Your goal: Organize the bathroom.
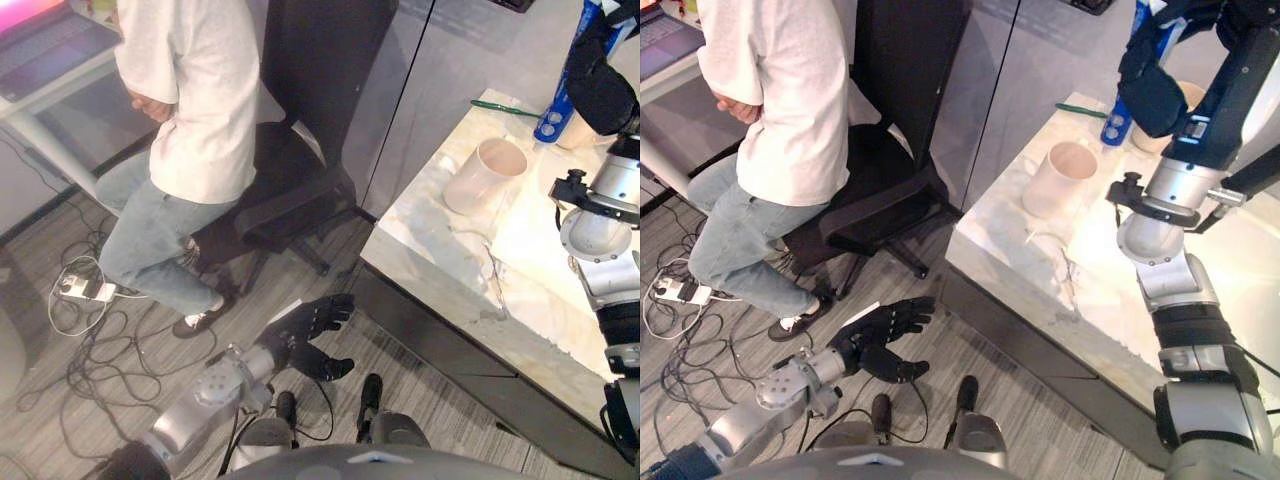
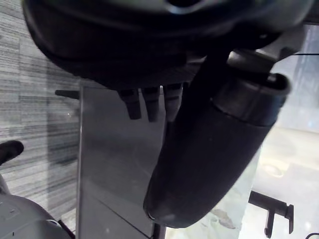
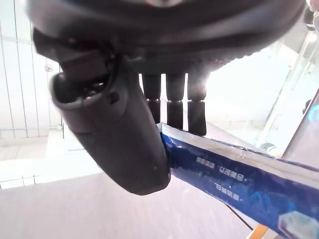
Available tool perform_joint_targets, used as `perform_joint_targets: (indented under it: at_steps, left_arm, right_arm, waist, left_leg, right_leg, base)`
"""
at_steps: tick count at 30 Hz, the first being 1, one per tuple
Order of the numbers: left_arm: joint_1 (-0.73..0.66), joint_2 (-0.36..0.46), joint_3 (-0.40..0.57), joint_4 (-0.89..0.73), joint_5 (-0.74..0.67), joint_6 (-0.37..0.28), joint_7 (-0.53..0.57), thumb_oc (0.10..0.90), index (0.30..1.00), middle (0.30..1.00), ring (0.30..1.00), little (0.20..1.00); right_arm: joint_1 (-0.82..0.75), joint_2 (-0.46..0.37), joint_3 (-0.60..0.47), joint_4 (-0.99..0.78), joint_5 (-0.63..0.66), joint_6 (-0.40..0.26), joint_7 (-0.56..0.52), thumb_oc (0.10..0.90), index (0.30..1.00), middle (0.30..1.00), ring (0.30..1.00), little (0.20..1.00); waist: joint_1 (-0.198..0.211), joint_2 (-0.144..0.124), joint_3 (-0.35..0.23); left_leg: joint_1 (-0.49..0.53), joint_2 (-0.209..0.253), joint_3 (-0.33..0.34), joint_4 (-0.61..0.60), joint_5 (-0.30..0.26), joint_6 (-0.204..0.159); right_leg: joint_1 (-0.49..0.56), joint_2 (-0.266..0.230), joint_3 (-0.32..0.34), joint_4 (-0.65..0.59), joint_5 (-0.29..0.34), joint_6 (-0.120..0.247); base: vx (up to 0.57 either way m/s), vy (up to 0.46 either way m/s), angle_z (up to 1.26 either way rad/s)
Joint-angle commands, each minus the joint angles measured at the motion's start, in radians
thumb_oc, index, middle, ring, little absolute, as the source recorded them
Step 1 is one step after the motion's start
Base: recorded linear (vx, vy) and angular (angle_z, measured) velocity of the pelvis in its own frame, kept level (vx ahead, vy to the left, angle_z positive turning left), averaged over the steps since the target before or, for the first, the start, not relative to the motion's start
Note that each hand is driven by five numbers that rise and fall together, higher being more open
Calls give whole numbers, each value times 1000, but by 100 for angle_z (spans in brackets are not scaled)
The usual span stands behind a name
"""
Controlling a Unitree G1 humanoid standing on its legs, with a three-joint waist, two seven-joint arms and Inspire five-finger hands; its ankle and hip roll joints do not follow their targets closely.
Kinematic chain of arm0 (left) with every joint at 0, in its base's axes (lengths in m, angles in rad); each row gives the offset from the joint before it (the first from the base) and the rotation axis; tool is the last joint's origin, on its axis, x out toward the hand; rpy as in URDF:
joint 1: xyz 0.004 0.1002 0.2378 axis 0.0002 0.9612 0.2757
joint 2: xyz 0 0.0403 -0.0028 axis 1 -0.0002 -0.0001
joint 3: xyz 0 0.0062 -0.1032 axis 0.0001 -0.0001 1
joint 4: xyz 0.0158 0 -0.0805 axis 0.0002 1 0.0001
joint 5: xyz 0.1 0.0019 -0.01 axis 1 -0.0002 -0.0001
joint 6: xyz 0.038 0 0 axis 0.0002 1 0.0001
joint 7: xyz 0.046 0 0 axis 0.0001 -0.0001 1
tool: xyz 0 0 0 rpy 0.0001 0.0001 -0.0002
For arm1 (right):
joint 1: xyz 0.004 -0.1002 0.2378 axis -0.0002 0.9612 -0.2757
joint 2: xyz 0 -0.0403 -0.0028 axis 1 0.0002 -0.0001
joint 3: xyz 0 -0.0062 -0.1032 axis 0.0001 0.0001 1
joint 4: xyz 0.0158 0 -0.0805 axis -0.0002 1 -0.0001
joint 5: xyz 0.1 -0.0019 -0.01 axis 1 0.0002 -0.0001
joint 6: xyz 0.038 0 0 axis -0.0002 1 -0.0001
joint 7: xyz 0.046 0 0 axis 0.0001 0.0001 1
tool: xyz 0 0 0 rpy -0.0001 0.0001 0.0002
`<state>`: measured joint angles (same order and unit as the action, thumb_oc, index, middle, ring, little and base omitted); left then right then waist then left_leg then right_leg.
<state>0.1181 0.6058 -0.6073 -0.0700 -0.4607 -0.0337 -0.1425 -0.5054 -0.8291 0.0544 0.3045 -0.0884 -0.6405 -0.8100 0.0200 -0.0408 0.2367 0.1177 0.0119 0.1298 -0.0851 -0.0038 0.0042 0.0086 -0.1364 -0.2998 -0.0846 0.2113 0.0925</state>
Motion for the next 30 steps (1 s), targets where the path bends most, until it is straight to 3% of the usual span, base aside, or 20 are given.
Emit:
perform_joint_targets:
  at_steps: [1, 7, 14, 23, 30]
  left_arm:
    - [-38, -14, -45, -85, 6, -132, -15, 800, 900, 900, 900, 900]
    - [-6, -16, -53, -84, 17, -142, -5, 800, 900, 900, 900, 900]
    - [8, -21, -62, -89, 31, -150, 15, 800, 900, 900, 900, 900]
    - [17, -29, -52, -87, 28, -136, 38, 800, 900, 900, 900, 900]
    - [33, -18, -30, -97, 13, -116, 62, 800, 900, 900, 900, 900]
  right_arm:
    - [-144, -97, -37, 11, 57, -74, -7, 400, 300, 300, 300, 300]
    - [-105, -78, -49, -9, 73, -73, -5, 400, 300, 300, 300, 300]
    - [-57, -29, -67, -70, 60, -23, -6, 400, 300, 300, 300, 300]
    - [11, 9, -76, -93, 66, -40, 30, 400, 300, 300, 300, 300]
    - [39, 31, -84, -96, 51, -53, -1, 400, 300, 300, 300, 300]
  waist:
    - [40, -8, -99]
    - [41, -8, -104]
    - [32, -1, -99]
    - [19, 1, -100]
    - [24, 6, -93]
  left_leg:
    - [16, -22, 2, 3, -101, -11]
    - [22, -15, 3, 7, -106, -13]
    - [20, -10, -1, 17, -109, -15]
    - [28, -8, 9, 24, -117, -16]
    - [28, 1, 20, 25, -115, -17]
  right_leg:
    - [-34, -18, -20, 37, -126, 147]
    - [-11, -4, -14, 31, -151, 132]
    - [4, 12, -1, 38, -181, 116]
    - [5, 17, 2, 38, -184, 114]
    - [8, 18, -11, 33, -185, 112]
  base:
    - [59, -48, 3]
    - [102, -71, 5]
    - [40, -34, 0]
    - [41, -31, 0]
    - [50, -85, -2]
